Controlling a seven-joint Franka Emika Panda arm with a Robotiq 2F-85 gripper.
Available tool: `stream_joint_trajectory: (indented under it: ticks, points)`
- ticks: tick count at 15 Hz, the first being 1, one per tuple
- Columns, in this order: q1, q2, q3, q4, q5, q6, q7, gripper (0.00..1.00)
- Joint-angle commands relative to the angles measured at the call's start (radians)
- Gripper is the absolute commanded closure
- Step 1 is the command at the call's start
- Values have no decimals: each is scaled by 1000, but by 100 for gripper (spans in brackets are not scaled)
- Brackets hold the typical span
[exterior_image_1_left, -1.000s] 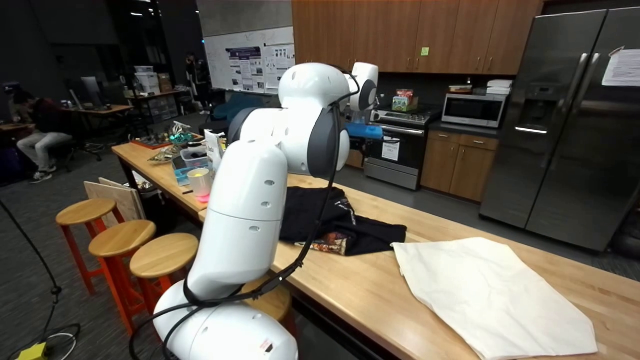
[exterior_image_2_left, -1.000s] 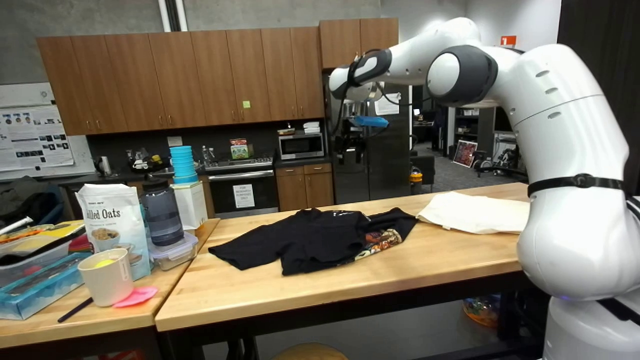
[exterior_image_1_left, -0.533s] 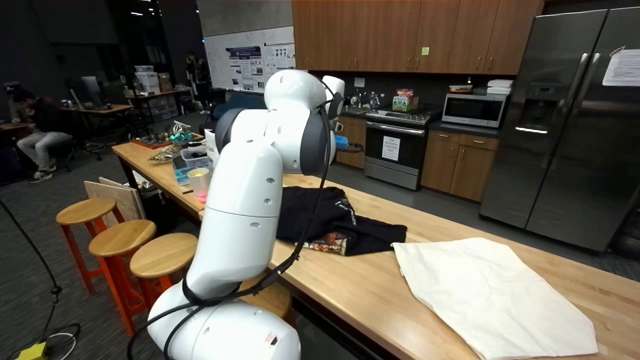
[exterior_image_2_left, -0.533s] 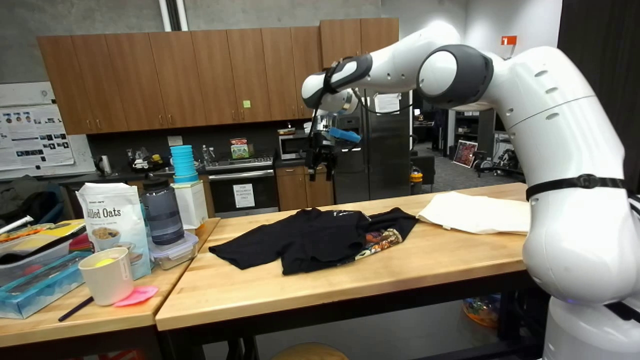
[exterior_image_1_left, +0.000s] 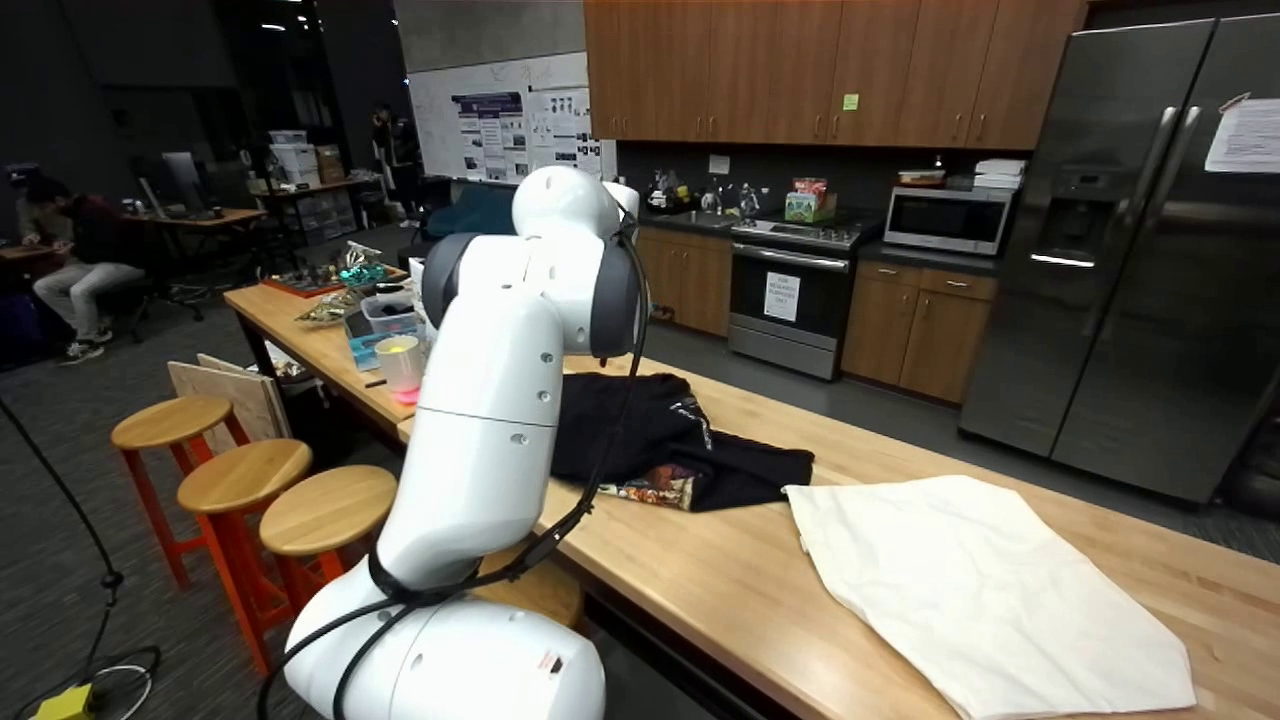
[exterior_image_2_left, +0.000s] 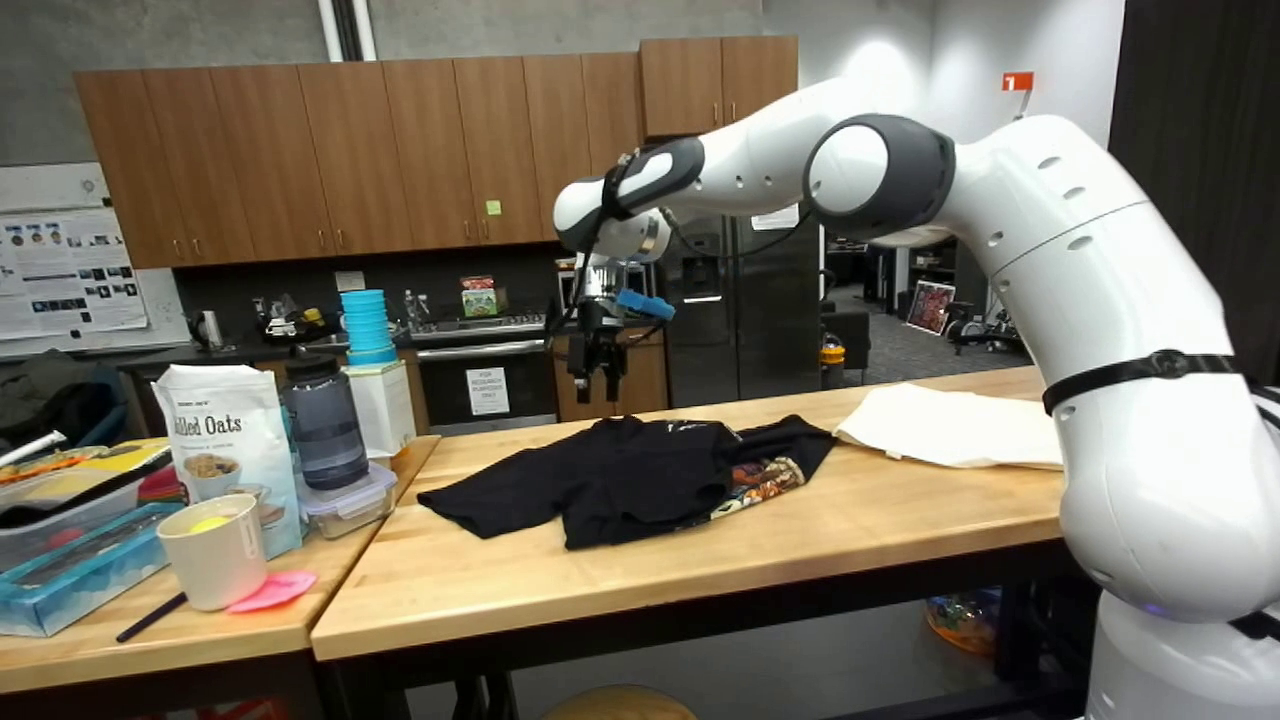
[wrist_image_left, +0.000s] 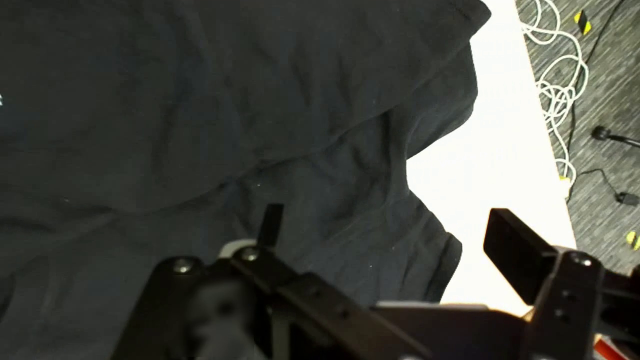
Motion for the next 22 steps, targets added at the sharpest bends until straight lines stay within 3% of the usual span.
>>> stream_joint_trajectory:
  ticks: [1, 8, 15, 22]
  points:
    - [57, 70, 3, 75, -80, -13, -41, 0]
    - [168, 167, -24, 173, -312, 10, -42, 0]
    - [221, 259, -45, 247, -380, 55, 39, 0]
    - [286, 395, -52, 427, -335, 100, 172, 0]
